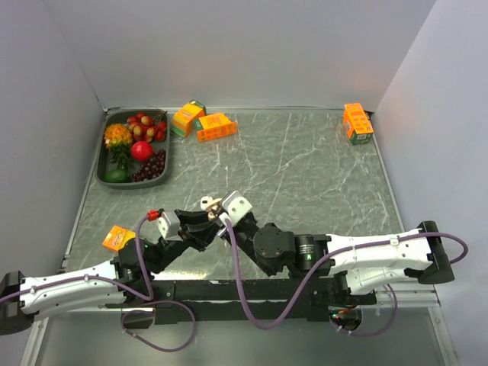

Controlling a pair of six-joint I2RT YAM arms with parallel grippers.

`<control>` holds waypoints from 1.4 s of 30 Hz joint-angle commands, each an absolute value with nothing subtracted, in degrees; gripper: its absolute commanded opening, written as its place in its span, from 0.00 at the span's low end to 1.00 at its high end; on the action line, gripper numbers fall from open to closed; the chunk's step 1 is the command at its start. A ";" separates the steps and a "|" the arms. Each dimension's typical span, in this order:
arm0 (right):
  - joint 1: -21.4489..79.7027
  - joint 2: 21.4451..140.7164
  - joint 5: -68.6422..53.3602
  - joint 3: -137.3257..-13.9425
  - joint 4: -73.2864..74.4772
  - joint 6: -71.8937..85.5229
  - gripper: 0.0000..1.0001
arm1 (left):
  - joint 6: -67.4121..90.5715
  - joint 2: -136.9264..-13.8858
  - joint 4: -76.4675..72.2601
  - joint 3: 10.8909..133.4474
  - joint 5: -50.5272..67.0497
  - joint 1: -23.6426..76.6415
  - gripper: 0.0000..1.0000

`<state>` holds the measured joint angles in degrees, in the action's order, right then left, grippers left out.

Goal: Insert the wireless bluetooth earbuds into the charging case
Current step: Place the earbud in the charging case.

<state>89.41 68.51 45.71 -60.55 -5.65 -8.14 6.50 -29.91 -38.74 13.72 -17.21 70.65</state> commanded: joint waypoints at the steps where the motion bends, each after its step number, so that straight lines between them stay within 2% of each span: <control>1: 89.21 68.82 45.26 -63.63 -5.63 -6.59 0.00 | 7.12 -29.97 -41.31 14.24 -16.52 70.93 0.01; 12: 89.21 69.17 46.32 -64.86 -3.78 -5.54 0.00 | 7.21 -29.53 -40.96 14.15 -16.79 70.93 0.01; 14: 89.21 69.00 46.76 -65.04 -3.34 -5.27 0.07 | 7.21 -29.53 -41.04 14.15 -16.70 71.02 0.01; 18: 89.21 68.56 47.37 -65.21 -3.08 -5.19 0.07 | 7.29 -29.71 -41.04 14.24 -16.79 70.93 0.01; 21: 89.21 68.38 47.63 -65.21 -2.90 -5.19 0.17 | 7.12 -29.71 -41.22 14.15 -16.96 70.93 0.01; 22: 89.21 68.20 48.07 -65.39 -2.99 -5.10 0.25 | 7.12 -29.62 -41.13 14.15 -17.05 70.93 0.01; 25: 89.21 67.68 48.34 -65.39 -2.90 -4.92 0.39 | 7.12 -29.71 -41.04 14.06 -17.05 70.93 0.01; 28: 89.30 67.15 48.43 -65.57 -2.64 -4.66 0.48 | 7.21 -29.71 -41.22 14.06 -17.14 71.01 0.01; 35: 89.30 66.36 48.78 -65.83 -2.46 -4.31 0.52 | 6.94 -30.23 -41.66 14.24 -17.05 70.93 0.01; 42: 89.30 66.18 48.34 -65.92 -2.37 -4.31 0.50 | 6.94 -30.32 -41.84 14.15 -17.14 70.93 0.01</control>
